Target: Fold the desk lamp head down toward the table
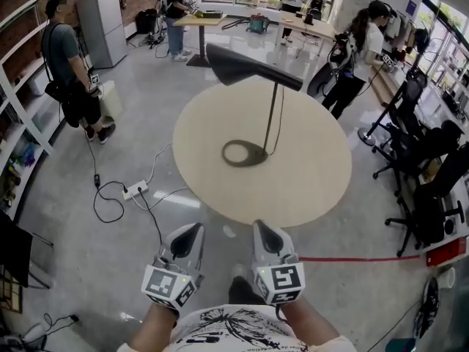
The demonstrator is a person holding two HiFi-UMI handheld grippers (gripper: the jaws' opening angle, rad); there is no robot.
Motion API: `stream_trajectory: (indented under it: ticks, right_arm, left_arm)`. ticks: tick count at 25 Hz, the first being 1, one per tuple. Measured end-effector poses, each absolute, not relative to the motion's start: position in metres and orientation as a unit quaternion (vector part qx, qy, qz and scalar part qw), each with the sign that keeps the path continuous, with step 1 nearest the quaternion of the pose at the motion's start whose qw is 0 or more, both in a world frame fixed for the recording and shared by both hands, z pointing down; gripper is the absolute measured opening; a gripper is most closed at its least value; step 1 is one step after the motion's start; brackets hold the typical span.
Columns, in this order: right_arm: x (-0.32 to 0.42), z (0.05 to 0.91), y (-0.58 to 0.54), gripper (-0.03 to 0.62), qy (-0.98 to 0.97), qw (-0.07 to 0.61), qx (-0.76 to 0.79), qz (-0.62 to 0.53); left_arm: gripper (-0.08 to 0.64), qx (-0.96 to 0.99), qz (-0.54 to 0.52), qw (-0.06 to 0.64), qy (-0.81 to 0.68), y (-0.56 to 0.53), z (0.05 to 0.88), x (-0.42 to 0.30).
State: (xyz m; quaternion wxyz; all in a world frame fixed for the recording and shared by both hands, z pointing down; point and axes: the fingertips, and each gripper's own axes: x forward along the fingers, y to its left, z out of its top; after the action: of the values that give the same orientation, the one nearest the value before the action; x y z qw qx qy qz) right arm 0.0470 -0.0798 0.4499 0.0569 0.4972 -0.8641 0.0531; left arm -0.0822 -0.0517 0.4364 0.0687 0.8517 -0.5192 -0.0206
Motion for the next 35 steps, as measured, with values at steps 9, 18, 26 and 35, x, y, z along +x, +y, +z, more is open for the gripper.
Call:
stream_trajectory:
  ticks: [9,18,26,35]
  right_arm:
    - [0.07,0.446,-0.194,0.009,-0.879,0.07,0.47,0.046]
    - [0.059,0.438,-0.265,0.009,-0.885,0.065,0.459,0.053]
    - [0.062,0.431,-0.315,0.009,-0.858,0.063,0.508,0.054]
    - [0.031,0.4,-0.357,0.009,-0.854,0.044,0.518,0.023]
  left_arm:
    - [0.006,0.84,-0.015,0.054,-0.54,-0.157,0.426,-0.061]
    - [0.006,0.841,-0.017,0.047,-0.538,-0.237,0.409,-0.051]
    - [0.006,0.847,-0.045,0.051,-0.527,-0.303,0.397,-0.079]
    - [0.006,0.855,-0.086,-0.025,-0.51,-0.359,0.318,-0.115]
